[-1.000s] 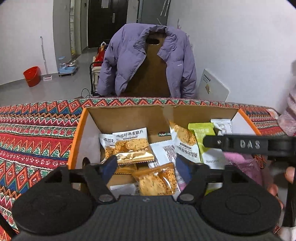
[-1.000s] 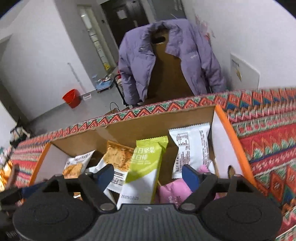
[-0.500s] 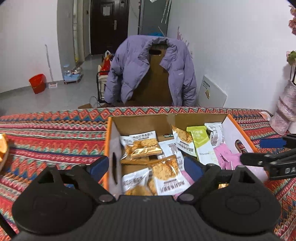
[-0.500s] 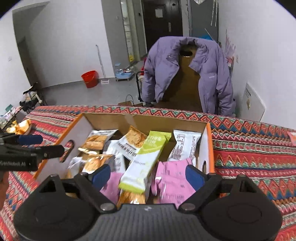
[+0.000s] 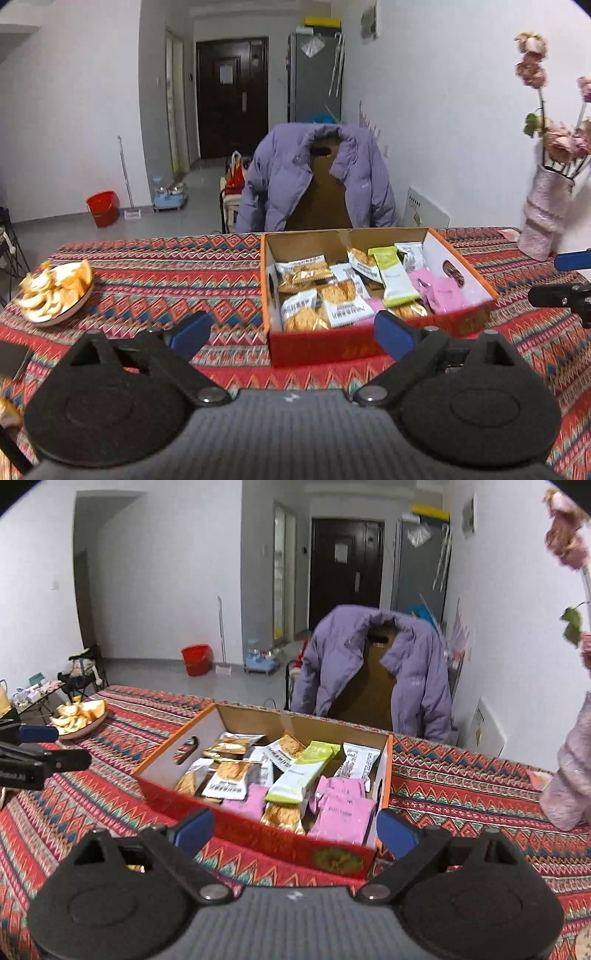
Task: Organize snacks
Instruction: 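Withdraw both tools from the box back toward the remaining snacks, then grasp the red chip bag with the left tool while the right grasps a green bar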
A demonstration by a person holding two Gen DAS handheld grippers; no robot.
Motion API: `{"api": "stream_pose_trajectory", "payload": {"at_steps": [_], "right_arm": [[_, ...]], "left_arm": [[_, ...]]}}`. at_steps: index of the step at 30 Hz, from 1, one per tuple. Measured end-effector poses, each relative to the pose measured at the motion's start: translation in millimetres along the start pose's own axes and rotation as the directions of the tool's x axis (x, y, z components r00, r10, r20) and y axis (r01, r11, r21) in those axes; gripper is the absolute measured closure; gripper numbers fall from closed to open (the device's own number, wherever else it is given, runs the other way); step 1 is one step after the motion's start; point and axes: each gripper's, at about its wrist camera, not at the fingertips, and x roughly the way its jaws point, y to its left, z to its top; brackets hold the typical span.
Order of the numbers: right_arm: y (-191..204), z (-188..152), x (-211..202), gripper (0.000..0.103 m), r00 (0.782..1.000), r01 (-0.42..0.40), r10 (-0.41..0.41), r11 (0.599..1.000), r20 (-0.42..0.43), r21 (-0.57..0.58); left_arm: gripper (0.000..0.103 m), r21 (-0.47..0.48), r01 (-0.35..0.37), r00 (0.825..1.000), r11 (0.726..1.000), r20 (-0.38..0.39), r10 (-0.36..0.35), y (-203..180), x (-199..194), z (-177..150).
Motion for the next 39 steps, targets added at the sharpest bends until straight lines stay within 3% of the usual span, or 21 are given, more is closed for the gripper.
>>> {"api": "stream_pose_trajectory", "payload": {"at_steps": [8, 11, 15, 20, 29, 35, 39], "right_arm": [[46.2, -93.6, -71.6, 0.008, 0.996, -0.018, 0.022, 0.999, 0.085, -0.051], [61.1, -129.2, -95.0, 0.007, 0.995, -0.020, 0.023, 0.999, 0.100, -0.032], [79.5, -176.9, -124.3, 0.001, 0.990, -0.011, 0.009, 1.000, 0.140, 0.013], [94.6, -218.3, -125.2, 0.000, 0.989, -0.001, -0.012, 0.996, 0.150, 0.085], [107.1, -223.3, -111.5, 0.000, 0.990, 0.014, -0.027, 0.995, 0.137, 0.098], [106.2, -214.9, -91.7, 0.000, 0.993, 0.010, -0.025, 0.992, 0.118, 0.129], [105.1, -204.9, -67.9, 0.007, 0.998, 0.000, -0.010, 0.989, 0.069, 0.151]], "left_arm": [[0.000, -0.036, 0.014, 0.993, 0.999, 0.114, -0.010, 2.4, -98.3, -89.5], [0.000, -0.042, -0.017, 0.989, 0.999, 0.148, 0.023, -1.4, -132.1, -127.1], [0.000, -0.065, -0.078, 0.987, 0.995, 0.134, 0.086, -3.8, -157.1, -168.3], [0.000, -0.064, -0.084, 0.994, 0.994, 0.064, 0.088, -4.6, -158.3, -206.1], [0.000, -0.086, -0.098, 0.993, 0.991, 0.059, 0.104, 4.0, -149.2, -208.0], [0.000, -0.086, -0.065, 0.998, 0.994, 0.019, 0.067, -0.6, -123.9, -201.5], [0.000, -0.079, -0.028, 1.000, 0.997, -0.001, 0.028, -10.8, -93.4, -188.1]]}}
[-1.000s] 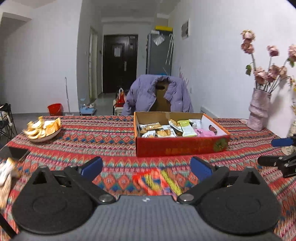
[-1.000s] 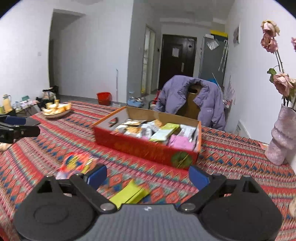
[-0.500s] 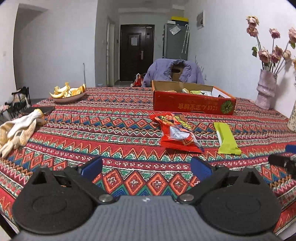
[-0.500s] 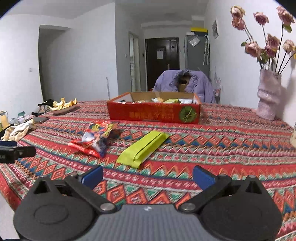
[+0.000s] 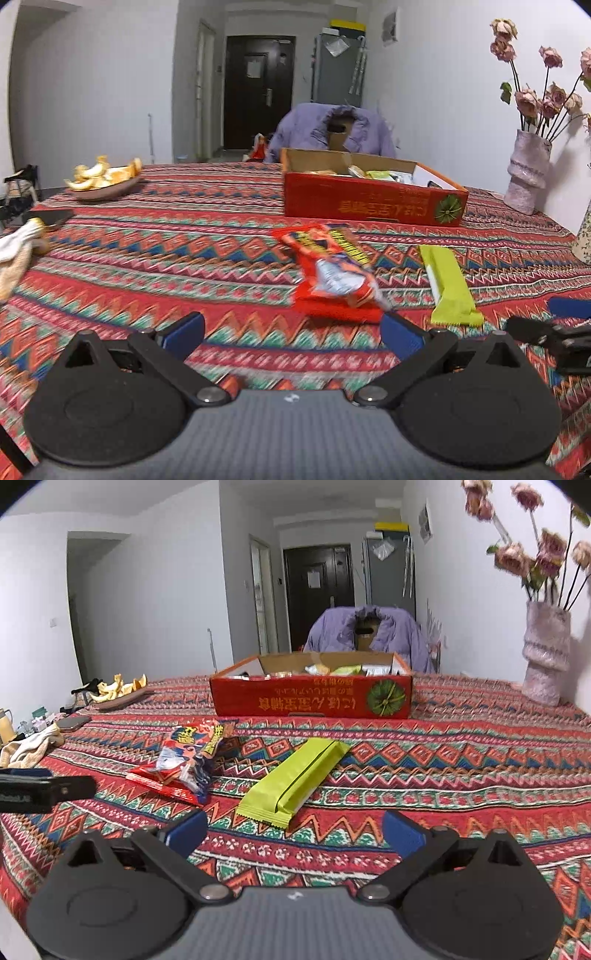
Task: Organize snacks
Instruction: 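Grasp the red chip bag with the left tool while the right grasps a green bar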
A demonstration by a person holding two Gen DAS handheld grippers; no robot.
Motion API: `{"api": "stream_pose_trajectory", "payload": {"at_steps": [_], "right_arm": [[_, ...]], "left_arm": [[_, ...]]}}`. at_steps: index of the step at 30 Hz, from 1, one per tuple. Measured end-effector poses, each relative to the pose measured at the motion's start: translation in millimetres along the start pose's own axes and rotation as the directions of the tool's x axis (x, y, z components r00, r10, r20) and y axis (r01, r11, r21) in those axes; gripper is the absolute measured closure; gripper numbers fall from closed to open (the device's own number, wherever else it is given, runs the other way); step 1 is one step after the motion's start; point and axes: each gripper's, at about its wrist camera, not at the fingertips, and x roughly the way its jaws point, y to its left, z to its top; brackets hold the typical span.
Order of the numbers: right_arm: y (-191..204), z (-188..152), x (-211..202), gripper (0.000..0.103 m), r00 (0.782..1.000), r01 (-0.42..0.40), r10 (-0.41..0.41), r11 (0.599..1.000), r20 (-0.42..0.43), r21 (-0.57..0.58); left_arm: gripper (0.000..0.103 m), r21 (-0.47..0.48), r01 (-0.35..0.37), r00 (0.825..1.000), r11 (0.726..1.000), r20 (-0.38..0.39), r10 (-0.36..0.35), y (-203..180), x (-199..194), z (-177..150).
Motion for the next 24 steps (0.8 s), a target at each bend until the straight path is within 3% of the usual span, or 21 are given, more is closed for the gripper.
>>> {"api": "stream_pose_trajectory", "payload": {"at_steps": [2, 6, 8, 12, 16, 19, 21, 24], "right_arm": [[0.8, 7.0, 14.4, 0.015, 1.000, -0.012, 0.013, 1.000, -0.026, 0.010], [6.1, 23.0, 42.3, 0.016, 0.998, -0.020, 0.020, 1.000, -0.053, 0.002], [6.9, 30.1, 58.1, 0.026, 0.997, -0.026, 0.025, 1.000, -0.069, -0.006], [4.6, 40.8, 88.5, 0.034, 0.994, -0.033, 0.033, 0.999, -0.105, 0.002], [0.3, 47.4, 112.6, 0.037, 0.990, -0.035, 0.037, 0.999, -0.138, 0.012], [-1.0, 47.5, 121.8, 0.051, 0.988, -0.028, 0.026, 1.000, -0.154, -0.005], [-2.8, 48.5, 123.0, 0.054, 0.987, -0.032, 0.029, 0.999, -0.157, -0.014], [-6.5, 50.1, 122.2, 0.066, 0.987, -0.030, 0.024, 0.999, -0.160, -0.031]], "left_arm": [[0.000, 0.010, 0.005, 1.000, 1.000, -0.005, -0.004, -8.0, 20.1, 7.6], [0.000, 0.035, 0.047, 0.997, 0.998, -0.057, -0.045, -23.2, 64.5, 20.4], [0.000, 0.050, 0.077, 0.994, 0.996, -0.078, -0.073, -28.3, 82.8, 25.0], [0.004, 0.036, 0.091, 0.989, 0.995, -0.119, -0.086, -30.2, 109.5, 33.5], [0.029, 0.034, 0.087, 0.986, 0.996, -0.146, -0.081, -31.5, 126.9, 36.9], [0.038, 0.062, 0.067, 0.991, 0.996, -0.121, -0.059, -37.1, 127.7, 34.5], [0.043, 0.077, 0.063, 0.992, 0.995, -0.116, -0.054, -40.4, 126.9, 33.9], [0.049, 0.072, 0.065, 0.991, 0.995, -0.118, -0.056, -41.9, 124.8, 36.2]]}}
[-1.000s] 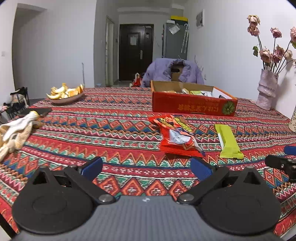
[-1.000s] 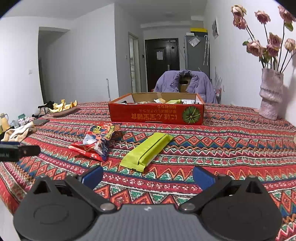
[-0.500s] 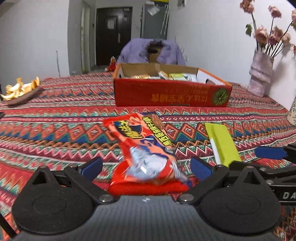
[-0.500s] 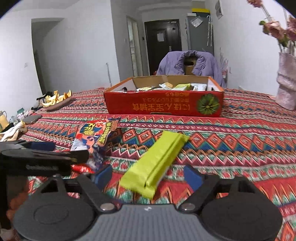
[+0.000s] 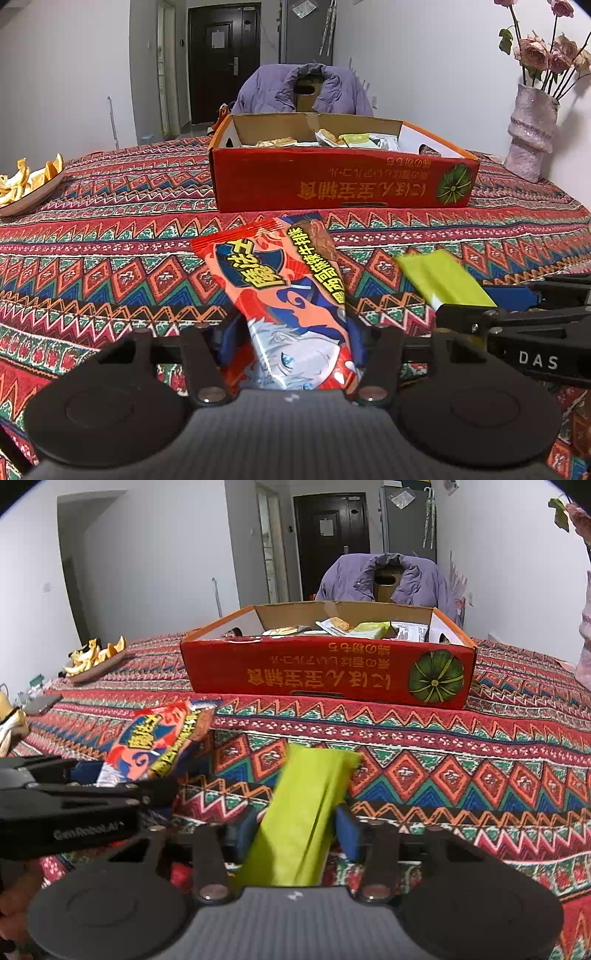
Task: Organize snacks
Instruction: 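Grasp the red chip bag with the left tool while the right grasps a green bar, then carry the chip bag and green bar into the box and open both tools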
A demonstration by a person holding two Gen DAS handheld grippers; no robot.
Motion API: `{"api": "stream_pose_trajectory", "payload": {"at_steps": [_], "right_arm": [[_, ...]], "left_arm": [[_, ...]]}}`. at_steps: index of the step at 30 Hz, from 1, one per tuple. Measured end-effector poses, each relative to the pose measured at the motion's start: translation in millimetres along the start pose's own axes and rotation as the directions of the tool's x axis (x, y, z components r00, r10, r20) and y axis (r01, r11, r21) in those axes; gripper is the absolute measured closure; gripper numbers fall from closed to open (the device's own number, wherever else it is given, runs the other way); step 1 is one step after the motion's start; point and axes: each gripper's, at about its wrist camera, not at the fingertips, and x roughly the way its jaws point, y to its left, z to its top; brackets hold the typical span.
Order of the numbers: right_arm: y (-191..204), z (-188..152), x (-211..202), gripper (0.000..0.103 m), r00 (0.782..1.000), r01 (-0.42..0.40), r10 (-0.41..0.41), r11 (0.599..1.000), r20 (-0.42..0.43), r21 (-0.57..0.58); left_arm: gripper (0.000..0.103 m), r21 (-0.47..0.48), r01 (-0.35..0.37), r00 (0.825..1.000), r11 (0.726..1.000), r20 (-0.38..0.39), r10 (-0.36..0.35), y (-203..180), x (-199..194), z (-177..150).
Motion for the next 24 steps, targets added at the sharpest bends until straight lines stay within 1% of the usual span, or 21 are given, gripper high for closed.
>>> {"api": "stream_pose_trajectory", "payload": {"at_steps": [4, 7, 10, 17, 19, 24], "right_arm": [[-6.0, -0.8, -7.8, 0.069, 1.000, -0.006, 0.006, 1.000, 0.009, 0.015], [-7.1, -4.7, -17.4, 0.070, 1.000, -0.010, 0.010, 1.000, 0.021, 0.022], [-7.3, -10.3, -32.4, 0.070, 0.999, -0.014, 0.012, 0.999, 0.038, 0.035], [-7.0, -26.4, -86.2, 0.070, 0.994, -0.006, 0.001, 0.999, 0.112, 0.039], [-7.6, -31.3, -100.5, 0.070, 0.992, -0.015, 0.009, 0.999, 0.130, 0.043], [-10.9, -41.5, -126.8, 0.070, 0.986, 0.001, -0.009, 0.999, 0.169, 0.047]], "left_arm": [[0.050, -0.010, 0.032, 0.999, 0.999, -0.005, -0.032, 1.6, -9.6, 3.3], [0.050, 0.006, 0.027, 0.999, 1.000, 0.023, -0.027, -0.3, -25.5, 3.0], [0.050, 0.000, 0.025, 0.999, 1.000, 0.047, -0.025, -2.1, -45.1, 0.4], [0.050, -0.029, 0.027, 0.996, 0.999, 0.085, -0.025, -9.2, -90.0, -17.0], [0.050, -0.029, 0.033, 0.995, 0.999, 0.100, -0.030, -13.2, -101.2, -21.1], [0.050, -0.012, 0.044, 0.989, 0.999, 0.139, -0.042, -24.0, -124.6, -27.5]]}}
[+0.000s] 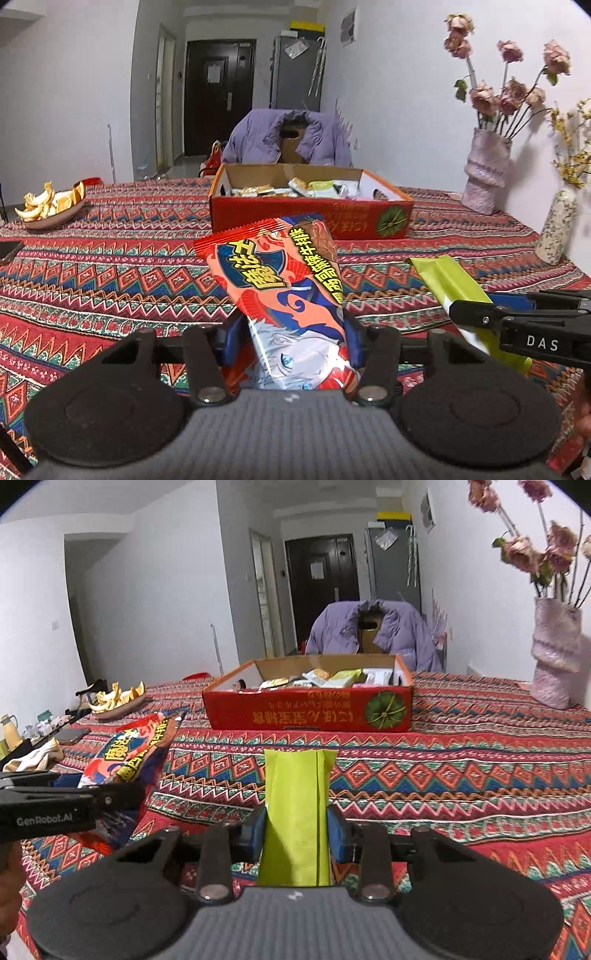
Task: Organize snacks
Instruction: 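Carry the chip bag and green bar into the box and open both tools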
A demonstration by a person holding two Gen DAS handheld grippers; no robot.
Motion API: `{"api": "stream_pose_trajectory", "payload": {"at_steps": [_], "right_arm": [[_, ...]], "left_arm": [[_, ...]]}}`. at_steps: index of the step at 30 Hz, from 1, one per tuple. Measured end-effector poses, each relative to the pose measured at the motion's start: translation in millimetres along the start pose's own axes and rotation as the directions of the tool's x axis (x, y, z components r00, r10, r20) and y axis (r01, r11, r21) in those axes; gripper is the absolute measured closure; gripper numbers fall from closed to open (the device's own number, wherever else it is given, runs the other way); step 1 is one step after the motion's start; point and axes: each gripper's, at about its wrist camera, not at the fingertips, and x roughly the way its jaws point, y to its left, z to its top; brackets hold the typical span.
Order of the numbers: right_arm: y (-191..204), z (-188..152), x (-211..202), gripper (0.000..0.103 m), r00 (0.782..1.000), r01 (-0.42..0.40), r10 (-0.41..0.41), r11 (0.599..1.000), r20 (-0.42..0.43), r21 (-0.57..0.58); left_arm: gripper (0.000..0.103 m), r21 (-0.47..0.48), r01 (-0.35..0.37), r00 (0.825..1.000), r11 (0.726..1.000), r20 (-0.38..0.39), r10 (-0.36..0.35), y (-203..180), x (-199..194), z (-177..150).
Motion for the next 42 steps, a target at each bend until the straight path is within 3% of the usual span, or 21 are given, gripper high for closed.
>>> {"api": "stream_pose_trajectory", "payload": {"at_steps": [9, 14, 18, 25, 29, 36, 40, 42], "right_arm": [[-8.7, 7.8, -11.6, 0.070, 0.999, -0.008, 0.008, 1.000, 0.035, -0.002], [-28.8, 36.7, 7.1, 0.070, 0.998, -0.038, 0.037, 0.999, 0.040, 0.015], [-44.3, 77.4, 35.0, 0.070, 0.996, -0.069, 0.069, 0.998, 0.048, 0.010], [-57.3, 170.1, 131.2, 0.070, 0.992, -0.125, 0.126, 0.992, 0.029, -0.007], [-57.2, 207.3, 207.2, 0.070, 0.986, -0.163, 0.164, 0.986, -0.029, 0.045], [-53.7, 223.7, 321.4, 0.069, 0.979, -0.109, 0.127, 0.987, -0.159, 0.114], [-58.2, 221.6, 355.6, 0.068, 0.977, -0.084, 0.117, 0.979, -0.179, 0.183], [-59.8, 220.8, 364.6, 0.061, 0.974, -0.092, 0.129, 0.976, -0.185, 0.197]], "left_arm": [[0.050, 0.005, 0.031, 0.999, 1.000, 0.009, -0.031, -8.8, -1.9, 10.5], [0.050, 0.004, 0.119, 0.993, 0.993, -0.002, -0.119, -6.0, 29.6, 49.6], [0.050, 0.008, 0.130, 0.991, 0.992, -0.014, -0.130, 0.3, 69.2, 96.1], [0.049, 0.044, 0.051, 0.998, 0.998, -0.047, -0.048, 25.9, 176.4, 184.0], [0.049, 0.045, -0.007, 0.996, 0.999, -0.091, 0.011, 40.9, 239.6, 209.8], [0.049, 0.061, 0.001, 0.988, 0.998, -0.155, 0.009, 64.2, 307.7, 217.7], [0.049, 0.059, 0.008, 0.984, 0.998, -0.179, 0.003, 74.0, 323.2, 207.1], [0.049, 0.070, 0.010, 0.982, 0.997, -0.191, 0.004, 75.1, 330.2, 201.5]]}}
